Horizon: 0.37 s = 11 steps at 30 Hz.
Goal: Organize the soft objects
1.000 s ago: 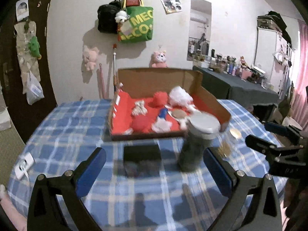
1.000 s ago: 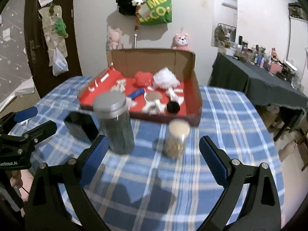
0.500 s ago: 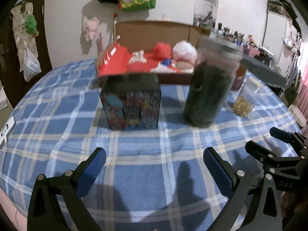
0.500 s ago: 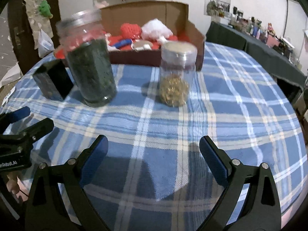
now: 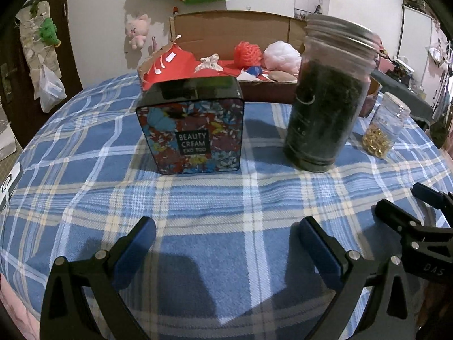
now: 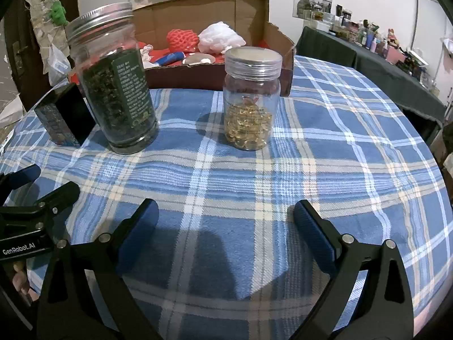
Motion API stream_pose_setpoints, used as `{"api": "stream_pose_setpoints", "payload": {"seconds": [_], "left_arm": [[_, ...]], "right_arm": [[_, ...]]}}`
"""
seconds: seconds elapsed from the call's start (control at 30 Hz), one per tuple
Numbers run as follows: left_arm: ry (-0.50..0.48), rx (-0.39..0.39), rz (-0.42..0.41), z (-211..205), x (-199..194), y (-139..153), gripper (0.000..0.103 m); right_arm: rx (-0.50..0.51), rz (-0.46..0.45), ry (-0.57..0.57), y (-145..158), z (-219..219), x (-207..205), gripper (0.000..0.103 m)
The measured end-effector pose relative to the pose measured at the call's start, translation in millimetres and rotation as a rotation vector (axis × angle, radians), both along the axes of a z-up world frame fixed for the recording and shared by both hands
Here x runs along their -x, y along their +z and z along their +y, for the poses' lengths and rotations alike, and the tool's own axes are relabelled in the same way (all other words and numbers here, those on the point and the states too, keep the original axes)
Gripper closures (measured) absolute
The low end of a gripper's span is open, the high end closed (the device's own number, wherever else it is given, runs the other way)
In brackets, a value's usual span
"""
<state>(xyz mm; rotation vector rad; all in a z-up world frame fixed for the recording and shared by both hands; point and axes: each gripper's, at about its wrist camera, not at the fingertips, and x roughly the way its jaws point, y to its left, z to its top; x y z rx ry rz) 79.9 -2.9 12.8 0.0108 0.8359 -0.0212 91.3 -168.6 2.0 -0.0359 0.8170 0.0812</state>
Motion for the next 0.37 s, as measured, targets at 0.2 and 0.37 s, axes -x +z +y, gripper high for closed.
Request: {"api": "stream_pose_setpoints", "payload": {"seconds": [0.2, 0.37], "left_arm": [[-0.001, 0.006, -0.001, 1.3, -1.7, 0.9, 0.000], [0.000, 0.009, -0.001, 3.3, -3.4, 1.1, 0.000]], "right_arm": [[0.001, -0.002, -0.004, 0.7, -0.2, -1.5, 0.005], [0.001, -0.002, -0.004, 0.8, -0.2, -1.5, 0.005]]}}
